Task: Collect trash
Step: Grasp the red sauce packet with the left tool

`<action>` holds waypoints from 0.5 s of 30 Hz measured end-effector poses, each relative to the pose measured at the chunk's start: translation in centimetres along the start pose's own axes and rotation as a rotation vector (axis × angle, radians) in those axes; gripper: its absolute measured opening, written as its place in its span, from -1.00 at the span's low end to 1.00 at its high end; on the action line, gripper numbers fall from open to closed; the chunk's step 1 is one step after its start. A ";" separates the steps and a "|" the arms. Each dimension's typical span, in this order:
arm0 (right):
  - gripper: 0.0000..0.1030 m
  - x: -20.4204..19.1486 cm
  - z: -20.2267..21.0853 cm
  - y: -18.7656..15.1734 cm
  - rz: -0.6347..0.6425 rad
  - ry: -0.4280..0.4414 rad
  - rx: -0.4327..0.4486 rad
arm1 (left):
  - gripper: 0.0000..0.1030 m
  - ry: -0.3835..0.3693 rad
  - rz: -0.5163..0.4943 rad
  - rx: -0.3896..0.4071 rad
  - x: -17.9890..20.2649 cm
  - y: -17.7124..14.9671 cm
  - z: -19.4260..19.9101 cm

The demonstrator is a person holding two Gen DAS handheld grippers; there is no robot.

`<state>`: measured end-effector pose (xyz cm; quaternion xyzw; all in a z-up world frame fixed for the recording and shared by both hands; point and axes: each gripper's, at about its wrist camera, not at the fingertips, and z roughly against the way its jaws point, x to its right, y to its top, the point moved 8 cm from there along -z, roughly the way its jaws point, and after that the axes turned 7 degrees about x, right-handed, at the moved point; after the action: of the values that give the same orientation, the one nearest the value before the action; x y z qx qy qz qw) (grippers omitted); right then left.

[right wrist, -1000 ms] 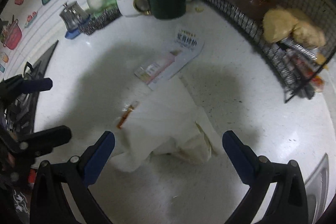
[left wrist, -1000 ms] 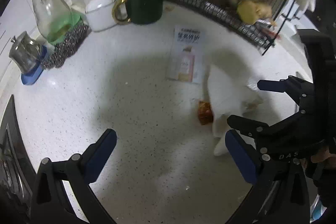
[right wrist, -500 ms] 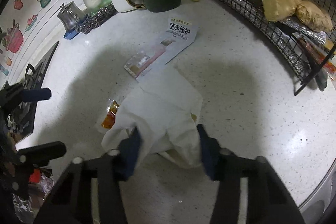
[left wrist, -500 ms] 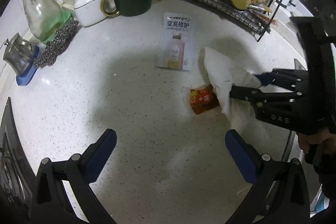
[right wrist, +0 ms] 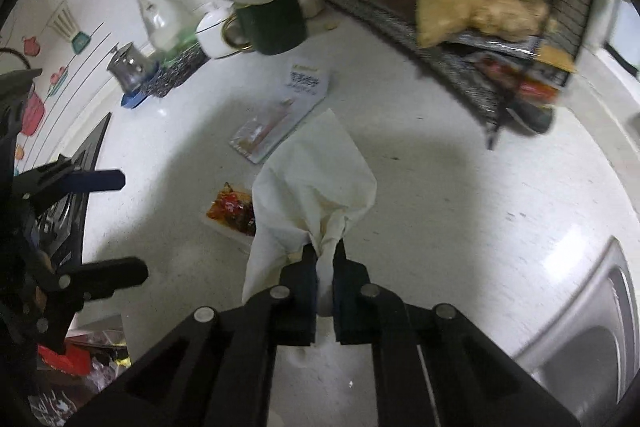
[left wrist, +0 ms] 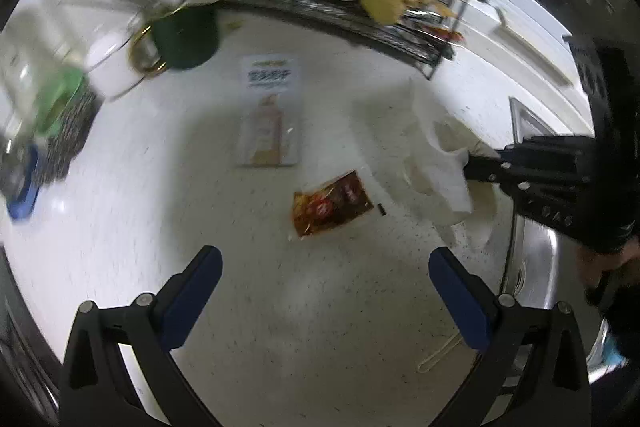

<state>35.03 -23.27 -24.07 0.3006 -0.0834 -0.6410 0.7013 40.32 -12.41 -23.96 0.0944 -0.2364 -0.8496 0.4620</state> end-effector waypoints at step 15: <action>-0.90 1.2 -1.0 -0.6 -0.033 -0.013 -0.019 | 0.80 -0.023 -0.269 -0.079 0.4 1.1 -7.7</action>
<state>35.25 -24.12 -25.49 0.2910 -0.0769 -0.6553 0.6928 43.84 -15.66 -30.08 0.0972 -0.1932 -0.9134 0.3447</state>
